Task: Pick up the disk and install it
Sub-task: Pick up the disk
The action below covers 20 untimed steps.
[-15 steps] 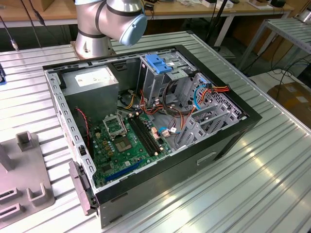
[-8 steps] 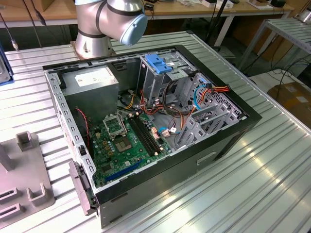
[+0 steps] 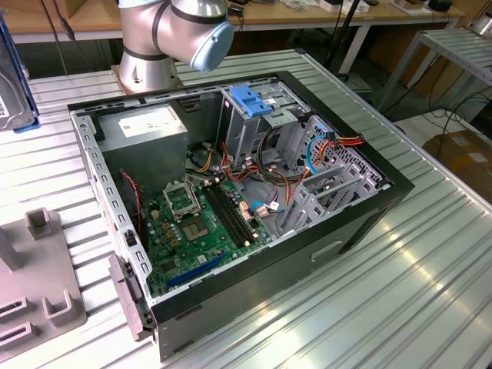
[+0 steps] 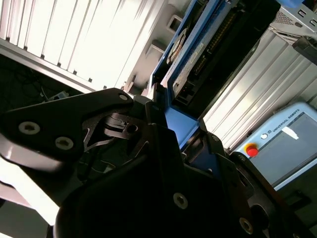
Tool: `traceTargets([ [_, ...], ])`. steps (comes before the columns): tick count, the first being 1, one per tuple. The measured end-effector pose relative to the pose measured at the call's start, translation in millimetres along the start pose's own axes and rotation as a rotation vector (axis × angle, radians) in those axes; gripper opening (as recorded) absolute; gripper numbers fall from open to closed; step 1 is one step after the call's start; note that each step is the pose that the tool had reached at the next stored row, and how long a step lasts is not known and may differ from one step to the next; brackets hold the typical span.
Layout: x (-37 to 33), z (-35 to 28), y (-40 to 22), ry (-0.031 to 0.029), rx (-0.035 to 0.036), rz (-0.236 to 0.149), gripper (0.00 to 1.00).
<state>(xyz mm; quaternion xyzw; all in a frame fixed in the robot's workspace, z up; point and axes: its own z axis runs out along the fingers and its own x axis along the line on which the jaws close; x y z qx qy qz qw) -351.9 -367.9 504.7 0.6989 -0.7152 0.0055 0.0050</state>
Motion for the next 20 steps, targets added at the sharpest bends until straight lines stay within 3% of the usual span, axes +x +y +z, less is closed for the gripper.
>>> traceTargets([
  [12,-0.6,0.0,-23.9,0.0,0.0,0.0,0.37],
  [20,-1.0,0.0,-43.3,0.0,0.0,0.0,0.37],
])
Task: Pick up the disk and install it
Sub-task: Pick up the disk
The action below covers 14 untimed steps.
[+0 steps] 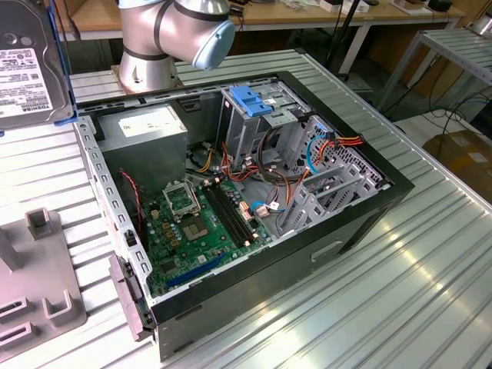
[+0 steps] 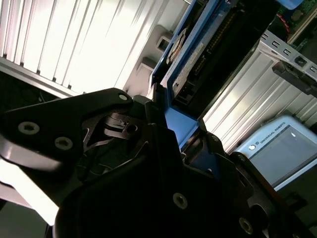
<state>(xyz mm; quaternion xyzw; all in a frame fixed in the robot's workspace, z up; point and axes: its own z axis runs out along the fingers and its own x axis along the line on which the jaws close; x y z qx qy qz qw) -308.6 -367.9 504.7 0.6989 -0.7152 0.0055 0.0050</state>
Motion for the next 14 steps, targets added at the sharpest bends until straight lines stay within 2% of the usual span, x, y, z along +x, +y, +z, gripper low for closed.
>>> traceTargets([
  [9,-0.4,0.0,-17.7,0.0,0.0,0.0,0.37],
  [12,-0.7,0.0,-28.8,0.0001,-0.0001,0.0,0.37],
  [14,-0.7,0.0,-32.5,0.0,0.0,0.0,0.37],
])
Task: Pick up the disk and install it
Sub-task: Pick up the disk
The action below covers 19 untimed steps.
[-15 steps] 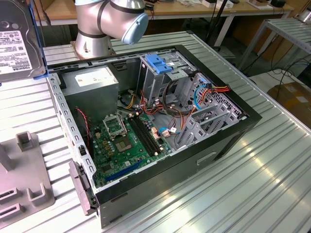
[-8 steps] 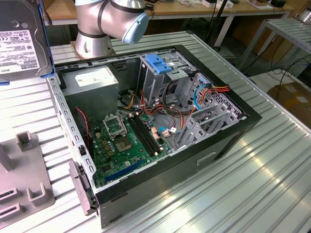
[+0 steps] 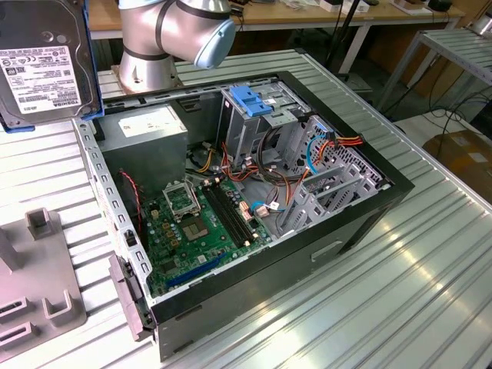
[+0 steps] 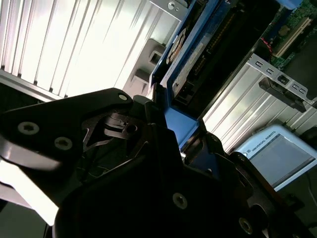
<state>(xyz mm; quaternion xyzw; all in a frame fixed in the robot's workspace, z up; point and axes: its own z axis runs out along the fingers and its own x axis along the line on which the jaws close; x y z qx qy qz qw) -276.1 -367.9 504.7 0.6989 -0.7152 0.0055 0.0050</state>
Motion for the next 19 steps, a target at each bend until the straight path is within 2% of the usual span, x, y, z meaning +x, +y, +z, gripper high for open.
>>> traceTargets([
  [19,-1.0,0.0,-41.7,0.0,0.0,0.0,0.37],
])
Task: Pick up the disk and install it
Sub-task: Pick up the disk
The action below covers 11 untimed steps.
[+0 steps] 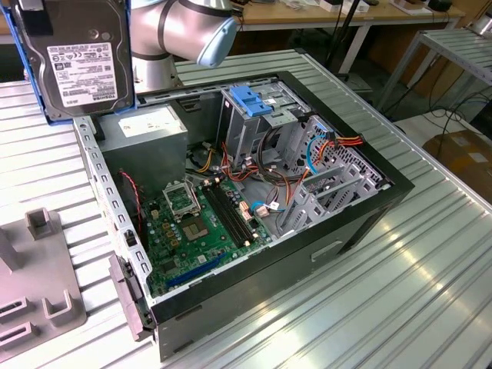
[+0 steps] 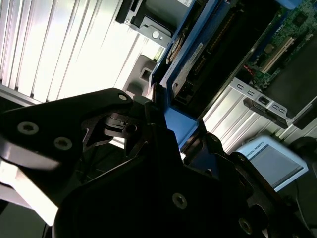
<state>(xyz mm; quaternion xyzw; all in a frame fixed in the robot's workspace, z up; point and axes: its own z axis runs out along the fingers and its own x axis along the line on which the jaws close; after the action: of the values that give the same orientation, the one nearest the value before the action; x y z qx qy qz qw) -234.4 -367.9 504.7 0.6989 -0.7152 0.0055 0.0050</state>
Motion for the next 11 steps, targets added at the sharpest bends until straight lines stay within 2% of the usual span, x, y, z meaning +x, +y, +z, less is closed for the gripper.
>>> traceTargets([
  [11,-0.5,0.0,-22.4,0.0,0.0,0.0,0.37],
])
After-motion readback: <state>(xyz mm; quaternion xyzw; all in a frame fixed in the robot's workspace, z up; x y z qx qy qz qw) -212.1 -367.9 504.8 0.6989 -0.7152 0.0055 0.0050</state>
